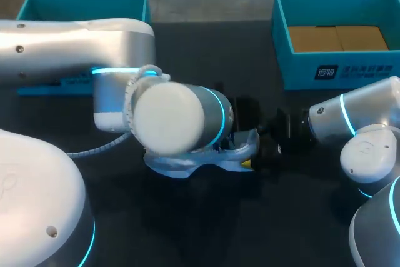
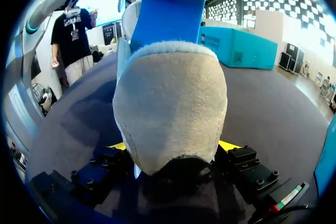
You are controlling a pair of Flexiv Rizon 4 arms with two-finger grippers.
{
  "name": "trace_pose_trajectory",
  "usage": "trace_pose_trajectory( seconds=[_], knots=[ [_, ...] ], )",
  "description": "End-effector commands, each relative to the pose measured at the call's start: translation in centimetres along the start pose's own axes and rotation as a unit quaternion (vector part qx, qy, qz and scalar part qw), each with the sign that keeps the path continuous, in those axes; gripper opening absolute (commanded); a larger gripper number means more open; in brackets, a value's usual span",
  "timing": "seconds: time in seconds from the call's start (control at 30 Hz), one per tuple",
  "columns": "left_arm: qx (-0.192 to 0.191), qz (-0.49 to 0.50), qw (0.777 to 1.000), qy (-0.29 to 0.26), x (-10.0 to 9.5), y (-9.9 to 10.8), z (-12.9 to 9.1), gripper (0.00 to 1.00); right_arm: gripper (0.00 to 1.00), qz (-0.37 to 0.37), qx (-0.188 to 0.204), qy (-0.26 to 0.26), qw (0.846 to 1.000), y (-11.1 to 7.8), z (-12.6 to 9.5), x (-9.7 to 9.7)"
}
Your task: Take the shoe out of the shoebox, open the shoe tongue, remove and reinsert the insole, then place the shoe into the shoebox
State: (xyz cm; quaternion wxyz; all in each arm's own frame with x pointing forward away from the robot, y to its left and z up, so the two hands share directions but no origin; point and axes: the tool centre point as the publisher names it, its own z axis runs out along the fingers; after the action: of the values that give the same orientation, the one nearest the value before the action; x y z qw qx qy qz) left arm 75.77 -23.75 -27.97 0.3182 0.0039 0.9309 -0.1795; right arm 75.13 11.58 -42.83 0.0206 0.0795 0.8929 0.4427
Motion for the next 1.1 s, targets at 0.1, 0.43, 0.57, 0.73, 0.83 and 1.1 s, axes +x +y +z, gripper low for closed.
trace_pose_trajectory(
  seconds=[0.1,0.43,0.57,0.73,0.83,1.1],
  knots=[
    [0.062,-0.027,0.996,0.057,-1.5,0.3,-1.4,0.00,0.00,0.000,0.002,-0.001,1.000,-0.1,0.4,0.2],
    [0.113,-0.046,0.989,0.083,-2.1,-1.2,-2.8,0.00,0.00,0.000,0.002,-0.001,1.000,-0.1,0.4,0.2],
    [0.113,-0.046,0.989,0.083,-2.1,-1.2,-2.8,0.00,0.00,0.000,0.002,-0.001,1.000,-0.1,0.4,0.2],
    [0.163,-0.054,0.982,0.073,-3.8,-3.8,-5.1,0.00,0.00,0.000,0.002,-0.001,1.000,-0.1,0.4,0.2],
    [0.171,-0.052,0.982,0.067,-4.3,-4.7,-5.4,0.00,0.00,0.000,0.002,-0.001,1.000,-0.1,0.4,0.2],
    [0.194,-0.051,0.978,0.061,-4.9,-6.5,-6.2,0.00,0.00,0.000,0.002,-0.001,1.000,-0.1,0.4,0.2]
  ],
)
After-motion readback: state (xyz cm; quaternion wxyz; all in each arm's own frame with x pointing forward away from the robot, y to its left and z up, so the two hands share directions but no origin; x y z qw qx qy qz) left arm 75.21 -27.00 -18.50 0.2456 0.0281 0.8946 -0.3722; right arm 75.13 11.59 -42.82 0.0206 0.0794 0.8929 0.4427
